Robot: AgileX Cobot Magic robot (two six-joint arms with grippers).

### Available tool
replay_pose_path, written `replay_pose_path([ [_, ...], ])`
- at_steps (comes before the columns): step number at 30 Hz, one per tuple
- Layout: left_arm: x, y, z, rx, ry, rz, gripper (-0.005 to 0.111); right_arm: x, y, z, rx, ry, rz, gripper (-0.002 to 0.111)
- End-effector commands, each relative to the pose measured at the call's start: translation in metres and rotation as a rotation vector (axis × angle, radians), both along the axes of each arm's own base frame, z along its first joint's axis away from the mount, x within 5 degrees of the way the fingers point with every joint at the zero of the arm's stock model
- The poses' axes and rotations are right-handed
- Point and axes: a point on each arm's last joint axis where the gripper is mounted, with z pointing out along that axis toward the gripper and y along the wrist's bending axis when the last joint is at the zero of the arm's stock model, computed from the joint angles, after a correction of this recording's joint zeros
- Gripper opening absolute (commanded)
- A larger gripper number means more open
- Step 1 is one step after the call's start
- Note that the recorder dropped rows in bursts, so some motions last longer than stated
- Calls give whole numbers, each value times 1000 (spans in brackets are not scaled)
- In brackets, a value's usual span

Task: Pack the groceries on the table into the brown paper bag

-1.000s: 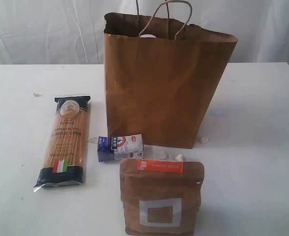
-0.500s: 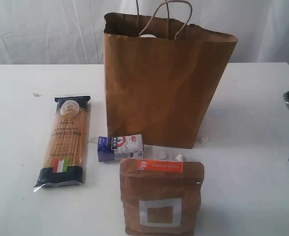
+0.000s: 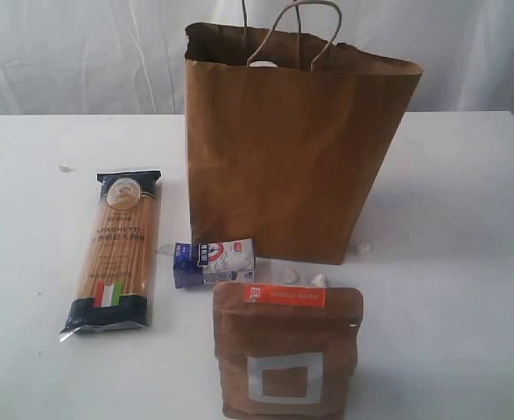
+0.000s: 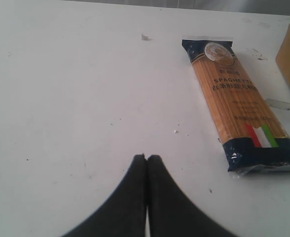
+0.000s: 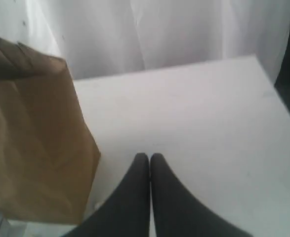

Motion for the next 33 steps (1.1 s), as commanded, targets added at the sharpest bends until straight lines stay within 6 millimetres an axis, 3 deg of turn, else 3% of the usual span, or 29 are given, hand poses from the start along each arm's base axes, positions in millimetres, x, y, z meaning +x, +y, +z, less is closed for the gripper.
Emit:
replay_pose_path([
  [1, 0, 0, 0, -1, -7, -6, 0, -50, 11, 9, -92, -191, 48, 0],
  [7, 0, 0, 0, -1, -7, -6, 0, -91, 24, 14, -125, -324, 159, 0],
  [10, 0, 0, 0, -1, -7, -6, 0, -103, 27, 18, -34, -379, 174, 0],
  [25, 0, 0, 0, -1, -7, -6, 0, -158, 16, 29, -234, -725, 14, 0],
  [29, 0, 0, 0, -1, -7, -6, 0, -146, 14, 10, -211, -655, -8, 0],
  [33, 0, 0, 0, -1, -7, -6, 0, -125, 2, -32, -142, -462, -122, 0],
])
